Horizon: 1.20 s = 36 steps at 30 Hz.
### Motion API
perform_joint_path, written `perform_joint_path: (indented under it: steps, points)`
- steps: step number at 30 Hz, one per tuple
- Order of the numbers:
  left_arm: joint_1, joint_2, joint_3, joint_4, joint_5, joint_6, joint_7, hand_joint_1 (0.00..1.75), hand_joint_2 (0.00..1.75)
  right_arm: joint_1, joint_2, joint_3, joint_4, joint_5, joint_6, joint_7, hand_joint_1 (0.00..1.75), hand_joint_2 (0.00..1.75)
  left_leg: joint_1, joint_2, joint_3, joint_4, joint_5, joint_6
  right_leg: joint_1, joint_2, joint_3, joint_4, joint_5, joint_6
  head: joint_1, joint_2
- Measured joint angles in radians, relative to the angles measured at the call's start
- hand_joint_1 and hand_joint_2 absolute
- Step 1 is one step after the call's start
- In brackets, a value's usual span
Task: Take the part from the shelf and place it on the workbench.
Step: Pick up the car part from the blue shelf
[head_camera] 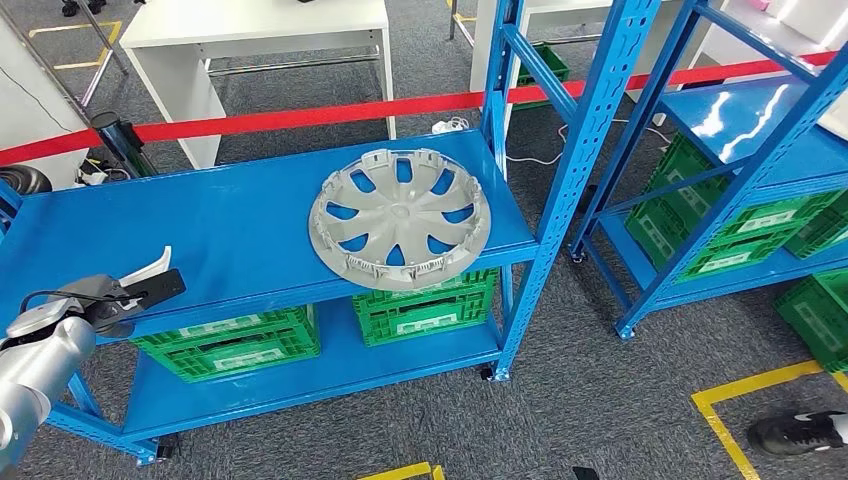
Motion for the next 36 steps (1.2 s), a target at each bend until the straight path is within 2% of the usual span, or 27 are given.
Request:
perform_joint_path:
  steps: [27,33,36]
  points:
    - [0.001,-0.004,0.0,0.0,-0.008,0.021,-0.02,1.75,1.75,0.0,0.0,-0.014,0.0,0.0,0.0,-0.004,0.0,0.0,0.0,-0.001,-0.002,0.0,0.003,-0.001,0.0,-0.001,-0.003,0.001,0.002,-0.001,0.0,0.0]
    - [0.004,-0.008,0.0,0.0,-0.019,0.04,-0.041,1.75,1.75,0.0,0.0,-0.015,0.0,0.004,0.0,-0.006,0.0,0.0,0.0,-0.003,-0.003,0.0,0.004,-0.001,0.0,-0.002,-0.003,0.001,0.002,-0.001,0.0,0.0]
    - [0.013,-0.016,0.0,0.0,-0.037,0.095,-0.075,1.75,1.75,0.0,0.0,-0.016,0.0,0.006,-0.001,-0.007,0.0,0.0,0.0,-0.005,-0.004,0.0,0.005,-0.001,0.0,-0.004,-0.004,0.001,0.002,-0.001,0.0,0.0]
